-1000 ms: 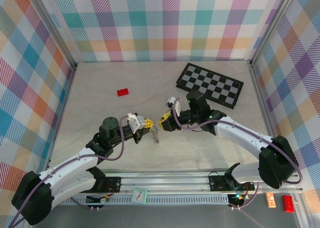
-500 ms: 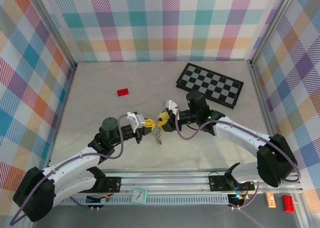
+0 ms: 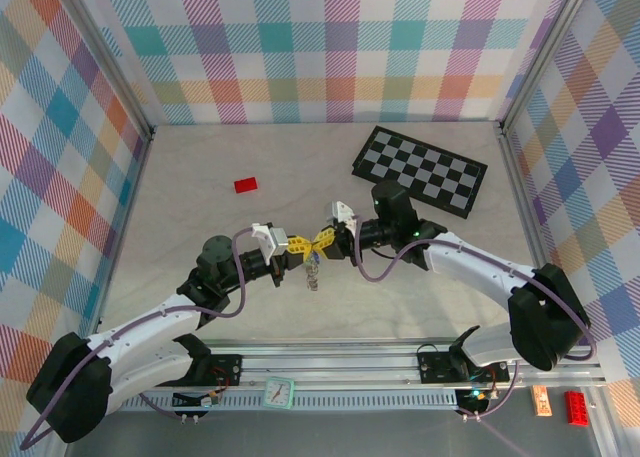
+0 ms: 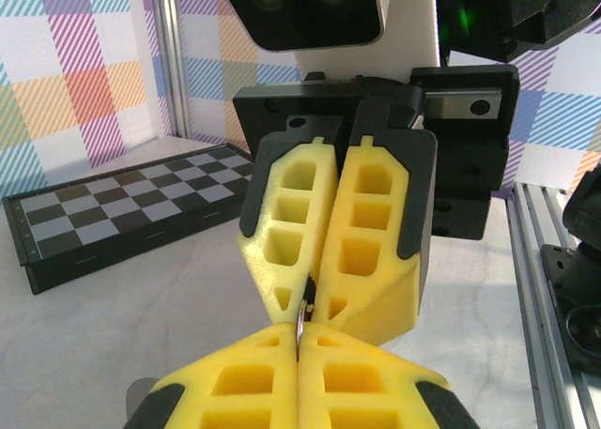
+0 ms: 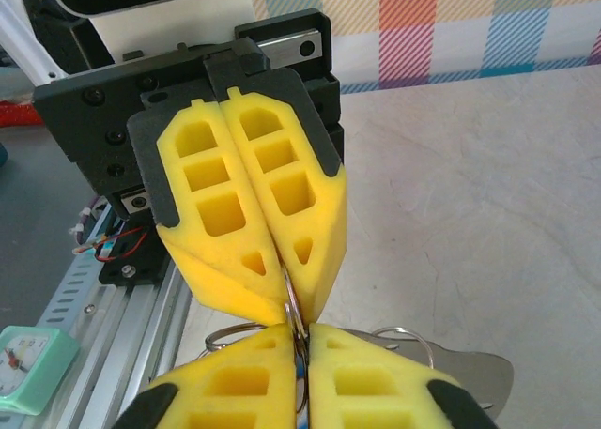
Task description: Put the keys on the keyring
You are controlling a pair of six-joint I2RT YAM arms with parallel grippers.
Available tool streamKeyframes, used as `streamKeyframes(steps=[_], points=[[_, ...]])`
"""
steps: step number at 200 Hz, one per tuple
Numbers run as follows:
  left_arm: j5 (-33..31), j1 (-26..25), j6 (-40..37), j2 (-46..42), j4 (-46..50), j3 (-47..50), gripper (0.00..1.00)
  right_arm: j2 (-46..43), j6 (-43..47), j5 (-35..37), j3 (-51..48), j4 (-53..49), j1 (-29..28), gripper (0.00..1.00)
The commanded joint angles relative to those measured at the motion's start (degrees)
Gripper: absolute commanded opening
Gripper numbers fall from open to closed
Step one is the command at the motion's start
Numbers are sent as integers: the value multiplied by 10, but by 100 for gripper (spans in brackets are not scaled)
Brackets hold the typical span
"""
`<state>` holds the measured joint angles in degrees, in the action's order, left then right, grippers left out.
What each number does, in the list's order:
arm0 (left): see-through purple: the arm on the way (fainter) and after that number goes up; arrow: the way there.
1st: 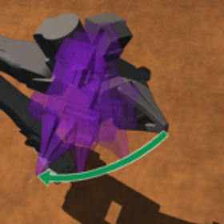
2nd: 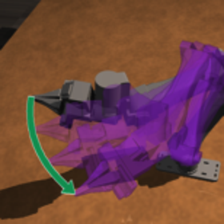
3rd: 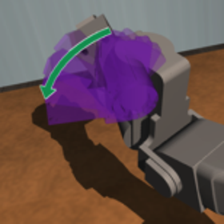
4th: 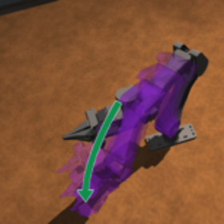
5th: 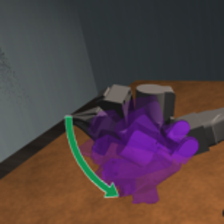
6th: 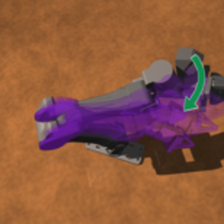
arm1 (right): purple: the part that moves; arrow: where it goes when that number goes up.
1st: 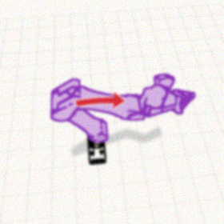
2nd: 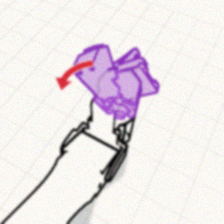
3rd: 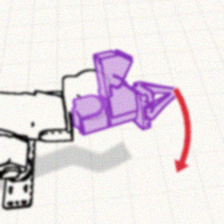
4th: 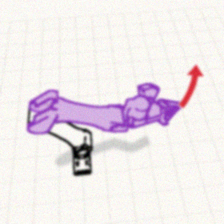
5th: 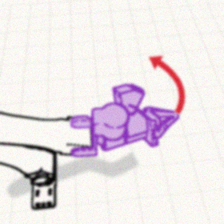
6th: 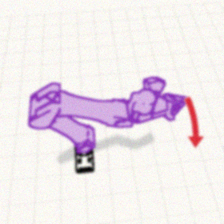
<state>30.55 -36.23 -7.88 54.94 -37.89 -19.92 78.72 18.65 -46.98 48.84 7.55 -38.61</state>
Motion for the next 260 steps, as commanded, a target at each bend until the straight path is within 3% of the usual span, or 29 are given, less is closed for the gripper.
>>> streamKeyframes(steps=[1, 18, 31, 74, 104, 186, 225, 241, 260], points=[[26, -5, 19, 7, -56, 2, 0, 9, 24, -39, 6, 35, -3, 0], [20, -5, 20, 9, -49, 1, 0, 8, 43, -35, 10, 17, -3, 0], [14, -5, 14, 4, -29, 0, 6, 6, 66, -27, 20, -18, -3, 0], [0, -5, -61, -28, 126, -33, 15, 3, 141, 8, 63, -160, -3, 0], [0, -5, -110, -29, 216, -62, 15, 11, 166, 24, 93, -225, -5, 0], [17, -5, -148, -4, 265, -102, 11, 37, 234, 93, 177, -359, -40, 0], [19, -5, -157, -1, 275, -108, 0, 29, 222, 85, 176, -344, -45, 0], [18, -5, -156, -3, 271, -104, 0, 13, 176, 92, 155, -305, -37, 23], [17, -5, -145, -10, 248, -93, 0, -9, 102, 96, 124, -260, -21, 36]])
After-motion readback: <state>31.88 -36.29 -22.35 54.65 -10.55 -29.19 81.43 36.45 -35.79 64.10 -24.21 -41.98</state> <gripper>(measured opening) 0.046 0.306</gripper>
